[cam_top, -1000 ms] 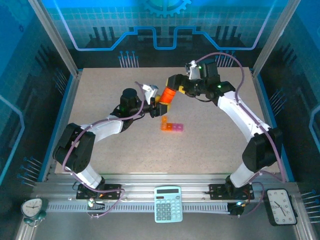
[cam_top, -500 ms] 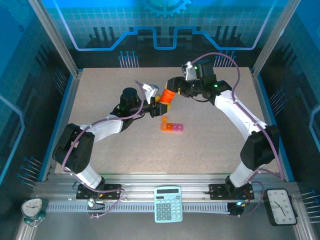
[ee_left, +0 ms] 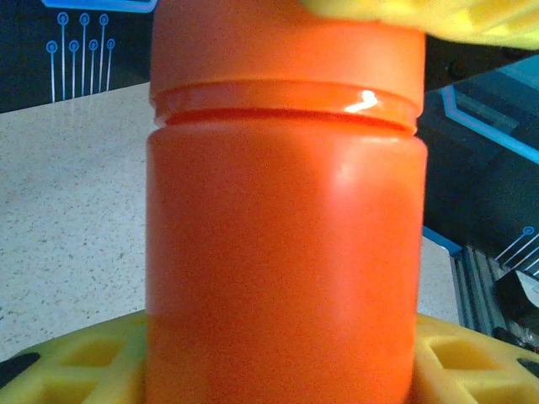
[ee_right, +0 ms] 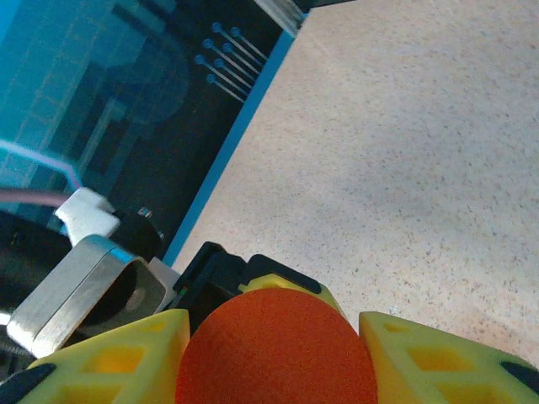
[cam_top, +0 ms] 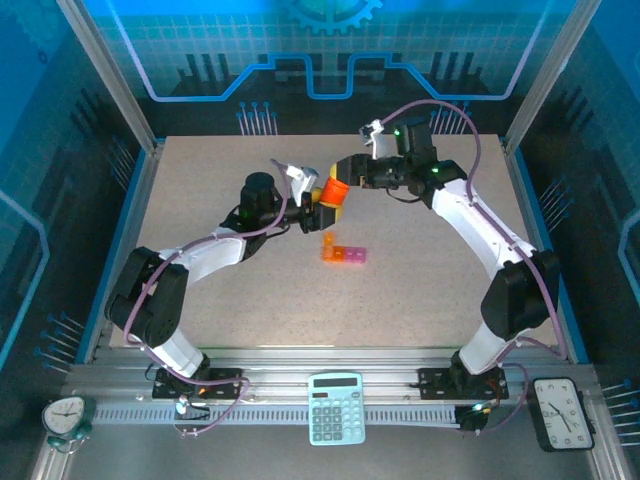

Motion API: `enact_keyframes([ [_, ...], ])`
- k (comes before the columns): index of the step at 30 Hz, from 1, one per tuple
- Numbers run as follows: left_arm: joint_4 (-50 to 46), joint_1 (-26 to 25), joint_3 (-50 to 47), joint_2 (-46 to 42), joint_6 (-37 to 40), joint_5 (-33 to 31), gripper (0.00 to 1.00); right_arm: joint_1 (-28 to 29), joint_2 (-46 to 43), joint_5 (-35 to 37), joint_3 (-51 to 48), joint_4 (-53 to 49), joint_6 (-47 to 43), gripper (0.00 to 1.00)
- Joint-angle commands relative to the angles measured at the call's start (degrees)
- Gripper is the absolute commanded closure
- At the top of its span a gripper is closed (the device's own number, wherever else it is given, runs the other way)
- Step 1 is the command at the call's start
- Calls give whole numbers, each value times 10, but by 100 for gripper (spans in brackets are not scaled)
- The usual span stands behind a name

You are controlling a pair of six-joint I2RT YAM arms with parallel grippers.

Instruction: Sort the pills into containers

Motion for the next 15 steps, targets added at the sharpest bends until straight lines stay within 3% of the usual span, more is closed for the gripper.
enact_keyframes([
  [1,10,5,38,-12,-18,40,73,-16,0,-109,-10,22,-142,54],
  [4,4,5,38,-12,-15,40,74,-25,-1,-126,-13,40,-128,50],
  [6,-4,5,37,-15,-6,34,74,-30,-10,-119,-16,54,-97,32],
  [9,-22,5,37,-19,12,27,74,-37,-34,-70,-25,61,-36,19],
  [15,-71,5,45,-22,55,17,74,-36,-79,31,-60,71,110,16],
])
